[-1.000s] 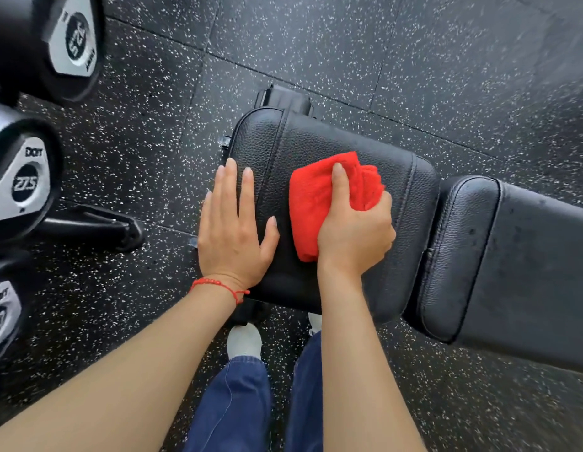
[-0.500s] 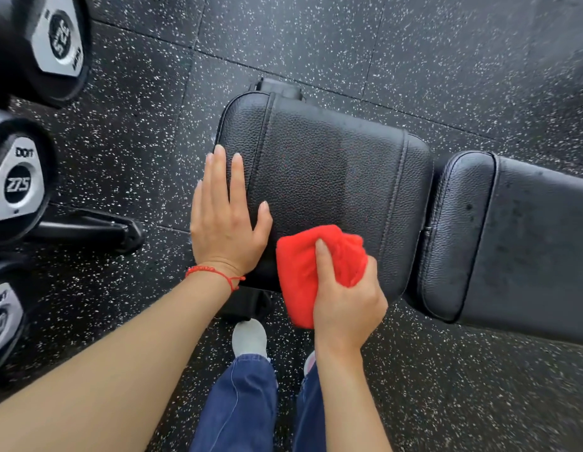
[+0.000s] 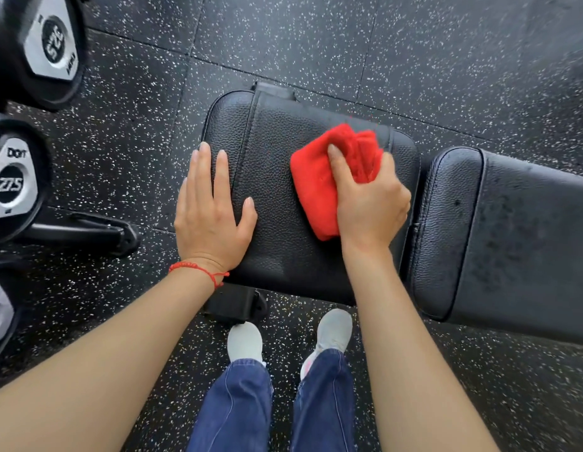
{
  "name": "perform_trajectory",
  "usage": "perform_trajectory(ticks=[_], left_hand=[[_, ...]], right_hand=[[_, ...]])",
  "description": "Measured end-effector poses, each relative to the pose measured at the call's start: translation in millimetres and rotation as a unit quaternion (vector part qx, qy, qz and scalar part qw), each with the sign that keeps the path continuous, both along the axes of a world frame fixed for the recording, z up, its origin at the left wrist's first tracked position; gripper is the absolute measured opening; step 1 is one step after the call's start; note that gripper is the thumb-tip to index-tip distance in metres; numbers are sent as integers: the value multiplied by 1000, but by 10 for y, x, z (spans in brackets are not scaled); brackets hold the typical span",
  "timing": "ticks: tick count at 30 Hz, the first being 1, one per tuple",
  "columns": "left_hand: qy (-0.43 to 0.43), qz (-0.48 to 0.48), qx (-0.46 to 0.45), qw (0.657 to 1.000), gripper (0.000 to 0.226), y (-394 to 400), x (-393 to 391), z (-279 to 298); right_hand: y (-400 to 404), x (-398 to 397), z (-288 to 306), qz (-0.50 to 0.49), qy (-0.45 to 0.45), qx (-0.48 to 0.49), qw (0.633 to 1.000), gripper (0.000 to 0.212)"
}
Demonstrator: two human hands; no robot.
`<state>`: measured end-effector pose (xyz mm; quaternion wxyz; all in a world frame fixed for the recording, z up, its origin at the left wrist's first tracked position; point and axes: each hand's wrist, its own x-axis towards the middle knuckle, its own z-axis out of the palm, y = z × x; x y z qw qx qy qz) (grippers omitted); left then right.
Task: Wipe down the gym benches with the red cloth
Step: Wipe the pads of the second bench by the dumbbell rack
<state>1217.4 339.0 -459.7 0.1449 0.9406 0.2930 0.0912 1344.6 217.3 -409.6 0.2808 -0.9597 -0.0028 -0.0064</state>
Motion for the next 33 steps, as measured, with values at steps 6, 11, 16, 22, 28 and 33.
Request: perform_trajectory(ticks=[6, 11, 16, 22, 28, 33], left_hand=[[26, -7, 0, 1000, 62, -18, 19, 22], [30, -21, 20, 999, 57, -82, 53, 93], [20, -113, 32, 993, 59, -433, 286, 159], [58, -145, 52, 986, 56, -565, 320, 56], [62, -149, 57, 985, 56, -569, 336, 85], [71, -146, 66, 985, 58, -582, 337, 95]], right_hand=[[-643, -730, -68, 21, -12, -1, 1000, 55], [-736, -601, -129, 37, -41, -5, 998, 53], [-576, -19, -96, -9, -58, 6, 998, 58], [-436, 588, -17, -18, 9, 11, 1000, 55], [-767, 42, -68, 16, 18, 18, 1000, 56], [-1063, -367, -70, 44, 57, 40, 997, 57]])
